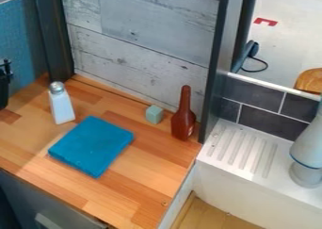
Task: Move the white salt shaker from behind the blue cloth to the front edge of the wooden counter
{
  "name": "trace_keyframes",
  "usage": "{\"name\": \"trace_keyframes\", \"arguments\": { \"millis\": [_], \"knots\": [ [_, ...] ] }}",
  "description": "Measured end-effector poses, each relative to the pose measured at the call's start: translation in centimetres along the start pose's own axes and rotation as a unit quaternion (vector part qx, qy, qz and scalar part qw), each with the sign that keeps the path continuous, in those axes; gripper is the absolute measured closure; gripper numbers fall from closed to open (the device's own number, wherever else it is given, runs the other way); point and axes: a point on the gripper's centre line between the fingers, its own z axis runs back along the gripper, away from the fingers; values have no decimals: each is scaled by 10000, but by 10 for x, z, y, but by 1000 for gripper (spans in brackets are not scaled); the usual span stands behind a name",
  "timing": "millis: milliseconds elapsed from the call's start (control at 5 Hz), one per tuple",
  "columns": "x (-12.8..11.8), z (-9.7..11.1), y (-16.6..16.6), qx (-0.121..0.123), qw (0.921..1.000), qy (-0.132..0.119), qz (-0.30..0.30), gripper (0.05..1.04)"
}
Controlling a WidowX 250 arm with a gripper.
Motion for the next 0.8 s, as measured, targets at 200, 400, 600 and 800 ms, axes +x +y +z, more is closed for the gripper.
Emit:
{"name": "trace_keyframes", "arguments": {
  "millis": [200, 400, 600, 800],
  "knots": [
    [-3, -7, 0, 54, 9999, 121, -13, 83],
    [-5, -2, -7, -183, 9996, 195, -126, 83],
    [5, 12, -15, -369, 9991, 87, -196, 83],
    [14, 26, -27, -674, 9947, -82, -767, 83]
  ]
}}
